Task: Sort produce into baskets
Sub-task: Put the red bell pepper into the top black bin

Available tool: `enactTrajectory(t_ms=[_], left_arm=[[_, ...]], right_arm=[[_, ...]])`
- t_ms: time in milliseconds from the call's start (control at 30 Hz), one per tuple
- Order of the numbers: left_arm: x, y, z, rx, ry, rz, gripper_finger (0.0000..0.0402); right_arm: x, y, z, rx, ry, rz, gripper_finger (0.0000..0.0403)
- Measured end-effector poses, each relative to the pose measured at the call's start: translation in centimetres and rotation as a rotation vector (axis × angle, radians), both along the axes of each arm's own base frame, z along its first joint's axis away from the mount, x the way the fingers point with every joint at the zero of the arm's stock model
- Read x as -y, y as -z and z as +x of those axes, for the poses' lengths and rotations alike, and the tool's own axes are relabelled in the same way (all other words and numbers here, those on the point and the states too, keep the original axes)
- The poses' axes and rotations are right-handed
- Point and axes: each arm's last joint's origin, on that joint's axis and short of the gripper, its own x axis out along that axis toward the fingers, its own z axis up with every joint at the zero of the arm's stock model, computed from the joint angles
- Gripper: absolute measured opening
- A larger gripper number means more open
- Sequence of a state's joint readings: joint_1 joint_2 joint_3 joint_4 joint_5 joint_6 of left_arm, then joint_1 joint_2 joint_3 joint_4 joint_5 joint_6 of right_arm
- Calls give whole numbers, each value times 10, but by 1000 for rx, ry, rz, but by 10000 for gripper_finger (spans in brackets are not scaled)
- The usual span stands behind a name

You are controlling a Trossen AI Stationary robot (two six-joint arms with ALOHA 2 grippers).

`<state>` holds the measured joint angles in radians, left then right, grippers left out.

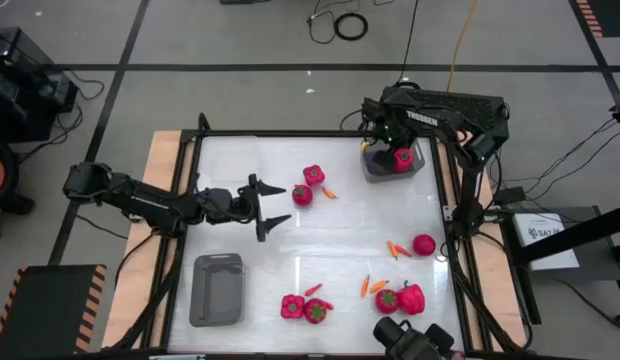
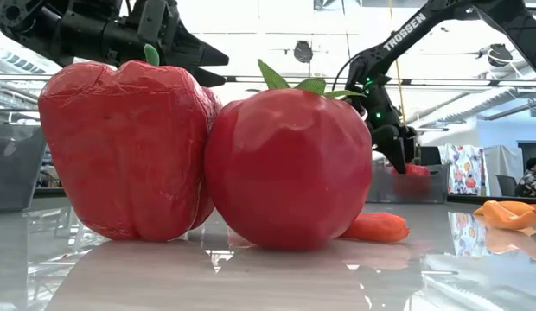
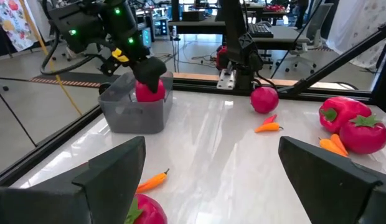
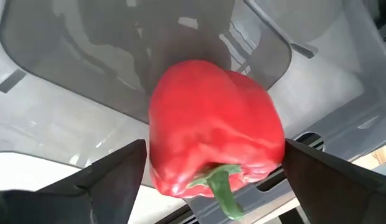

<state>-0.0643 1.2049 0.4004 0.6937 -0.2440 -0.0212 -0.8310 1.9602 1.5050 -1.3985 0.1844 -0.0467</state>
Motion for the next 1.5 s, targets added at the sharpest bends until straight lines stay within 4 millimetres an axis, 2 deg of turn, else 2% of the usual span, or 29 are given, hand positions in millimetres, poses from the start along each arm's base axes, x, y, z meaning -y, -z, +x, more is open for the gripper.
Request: enactTrajectory(t_ms=[200, 400, 500, 667, 800, 933, 1100, 1200, 1367, 1500], left_arm=[[0, 0, 0, 0, 1, 0, 374], [0, 0, 0, 0, 1, 0, 374], [0, 0, 0, 0, 1, 0, 374], [0, 0, 0, 0, 1, 0, 374], [0, 0, 0, 0, 1, 0, 374], [0, 1, 0, -7, 2, 1, 374], [0, 3, 0, -28, 2, 2, 374], [0, 3, 0, -31, 2, 3, 374], [0, 3, 0, -31, 2, 3, 374], [1, 3, 0, -31, 9, 2, 374]], right_arm=[[6, -18, 4, -2, -28, -58, 359], [14, -55, 12, 34, 24, -160, 359], [12, -72, 20, 116, 62, -183, 359], [1, -94, 46, 304, 79, -208, 359], [-19, -99, 80, 425, 6, -279, 359], [-49, -102, 116, 555, -140, -330, 359], [-96, -102, 147, 611, -555, -301, 359], [-119, -103, 159, 637, -738, -301, 359], [-136, -96, 178, 642, -1005, -326, 359], [-138, -80, 188, 606, -1141, -309, 359]])
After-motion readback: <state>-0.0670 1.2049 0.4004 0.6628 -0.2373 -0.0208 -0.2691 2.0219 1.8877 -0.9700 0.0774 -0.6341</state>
